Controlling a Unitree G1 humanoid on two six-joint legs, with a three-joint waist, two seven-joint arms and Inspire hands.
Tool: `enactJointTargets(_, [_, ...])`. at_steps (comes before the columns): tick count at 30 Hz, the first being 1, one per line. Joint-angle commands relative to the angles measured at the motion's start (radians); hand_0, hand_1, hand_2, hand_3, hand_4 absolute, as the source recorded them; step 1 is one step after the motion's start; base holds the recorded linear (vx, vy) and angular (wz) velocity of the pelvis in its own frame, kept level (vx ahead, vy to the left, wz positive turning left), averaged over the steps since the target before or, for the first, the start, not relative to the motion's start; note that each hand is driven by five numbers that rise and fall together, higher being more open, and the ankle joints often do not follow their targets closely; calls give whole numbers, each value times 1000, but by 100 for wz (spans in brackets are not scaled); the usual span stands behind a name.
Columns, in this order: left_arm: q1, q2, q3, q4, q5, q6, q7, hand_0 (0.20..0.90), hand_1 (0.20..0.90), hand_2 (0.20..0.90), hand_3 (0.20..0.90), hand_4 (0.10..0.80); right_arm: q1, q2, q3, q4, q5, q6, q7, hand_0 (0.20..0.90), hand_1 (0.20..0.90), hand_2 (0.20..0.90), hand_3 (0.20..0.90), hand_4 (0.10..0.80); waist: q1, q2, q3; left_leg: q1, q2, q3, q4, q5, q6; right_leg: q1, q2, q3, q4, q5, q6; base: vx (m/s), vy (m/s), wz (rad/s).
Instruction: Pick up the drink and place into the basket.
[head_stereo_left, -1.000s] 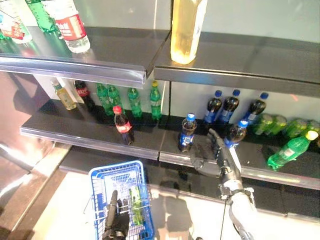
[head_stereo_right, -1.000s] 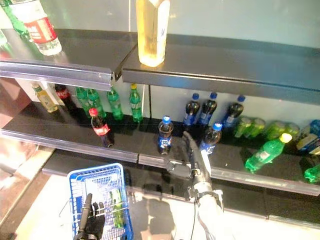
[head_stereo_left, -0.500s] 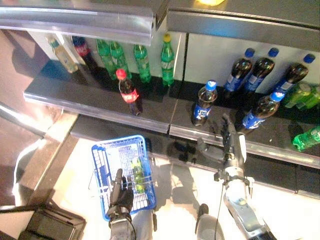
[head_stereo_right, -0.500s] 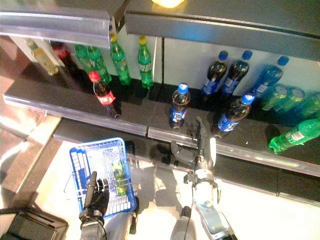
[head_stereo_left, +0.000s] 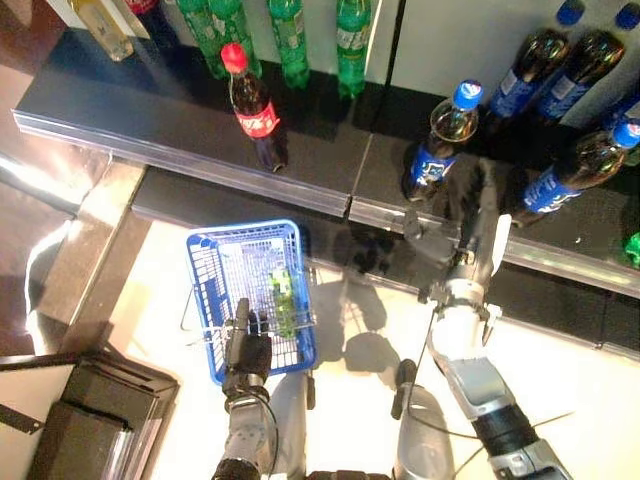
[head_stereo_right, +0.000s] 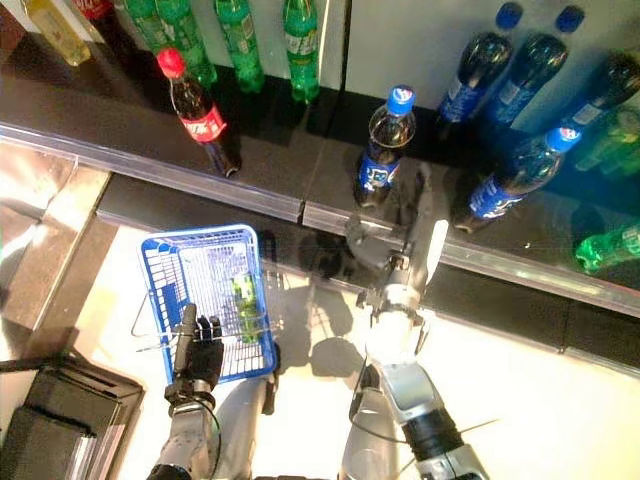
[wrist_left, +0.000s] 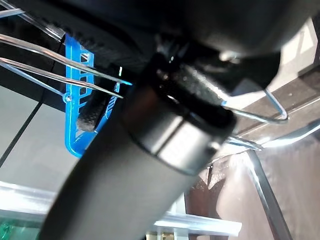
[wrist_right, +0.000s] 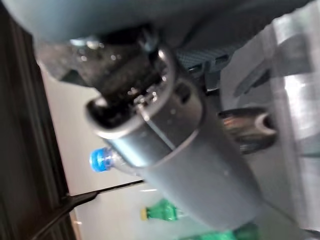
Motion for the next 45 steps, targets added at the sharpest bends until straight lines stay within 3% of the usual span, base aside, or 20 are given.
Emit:
enactJointTargets(1, [78, 38, -3, -79, 15, -21, -85, 300, 300, 300, 200, 100, -149, 20, -74, -89, -26, -59, -65, 900, 900, 900, 900, 800, 29, -24, 3, -30, 29, -56, 122, -37, 1, 43, -21, 24, -128, 173, -20, -48, -35, 5])
enactJointTargets(22, [-7, 82, 12, -83, 56, -1, -77, 300, 300, 300, 200, 100, -465, -77, -136, 37, 146, -17, -118, 900, 900, 900, 900, 800, 81, -49, 4, -167, 1, -86, 108, -20, 19, -33, 25, 1, -191, 195, -44, -18, -25, 2])
enactJointTargets(23, [-11, 82, 14, -79, 58, 1, -83, 300, 300, 300, 200, 100, -474, -82, -140, 44, 161, -15, -119, 573, 573, 573, 518, 418, 82, -50, 4, -172, -1, -87, 109, -21, 21, -41, 25, 0, -186, 194, -46, 0, 0, 0])
enactJointTargets(24, [-15, 83, 16, -78, 59, 1, -84, 300, 300, 300, 200, 100, -482, -86, -143, 55, 168, -20, -121, 300, 300, 300, 200, 100, 84, -51, 4, -177, -4, -88, 110, -21, 23, -47, 26, -2, -183, 194, -46, 0, 0, 0])
enactJointTargets(35, [-26, 89, 25, -79, 51, 1, -95, 300, 300, 300, 200, 100, -499, -89, -174, 72, 178, -20, -146, 300, 300, 300, 200, 100, 83, -53, 4, -207, -13, -87, 125, -28, 35, -100, 34, -2, -141, 183, -55, -6, 0, 0])
enactJointTargets(45, [-3, 65, 99, -110, 6, -21, -101, 300, 300, 300, 200, 100, -410, -78, -205, -10, 125, -36, -92, 300, 300, 300, 200, 100, 85, -38, 4, -137, -20, -79, 150, -36, 32, -45, 21, -15, -76, 135, -70, -21, 2, 0])
